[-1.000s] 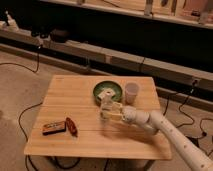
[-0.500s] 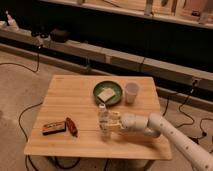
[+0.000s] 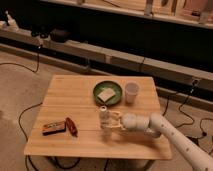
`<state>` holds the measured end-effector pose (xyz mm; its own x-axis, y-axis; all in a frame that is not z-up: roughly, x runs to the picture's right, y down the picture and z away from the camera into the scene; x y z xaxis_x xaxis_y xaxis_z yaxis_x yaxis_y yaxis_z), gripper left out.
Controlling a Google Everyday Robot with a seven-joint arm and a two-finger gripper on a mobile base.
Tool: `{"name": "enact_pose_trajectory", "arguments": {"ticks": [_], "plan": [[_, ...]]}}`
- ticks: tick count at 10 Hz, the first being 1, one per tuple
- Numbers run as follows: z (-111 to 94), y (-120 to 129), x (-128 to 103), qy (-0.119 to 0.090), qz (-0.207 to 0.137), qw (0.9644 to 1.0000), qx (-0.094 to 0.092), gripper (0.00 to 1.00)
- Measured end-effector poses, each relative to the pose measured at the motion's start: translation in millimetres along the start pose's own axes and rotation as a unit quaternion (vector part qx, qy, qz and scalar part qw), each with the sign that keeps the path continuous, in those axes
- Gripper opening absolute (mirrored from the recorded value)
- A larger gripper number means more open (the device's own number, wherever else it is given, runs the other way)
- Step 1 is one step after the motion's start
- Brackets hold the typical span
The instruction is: Stand the bottle upright
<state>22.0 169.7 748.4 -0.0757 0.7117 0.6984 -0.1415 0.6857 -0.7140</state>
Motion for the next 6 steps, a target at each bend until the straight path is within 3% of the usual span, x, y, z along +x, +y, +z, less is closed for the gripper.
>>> {"name": "enact_pose_trajectory", "arguments": {"ticks": [2,6], "plan": [[-1.8,3.2,8.3,-0.003,-0.012,0.9999,-0.003,0.46],[-6.1,6.7,20.3,0.008,-0.018,0.9998,-0.010,0.79]]}}
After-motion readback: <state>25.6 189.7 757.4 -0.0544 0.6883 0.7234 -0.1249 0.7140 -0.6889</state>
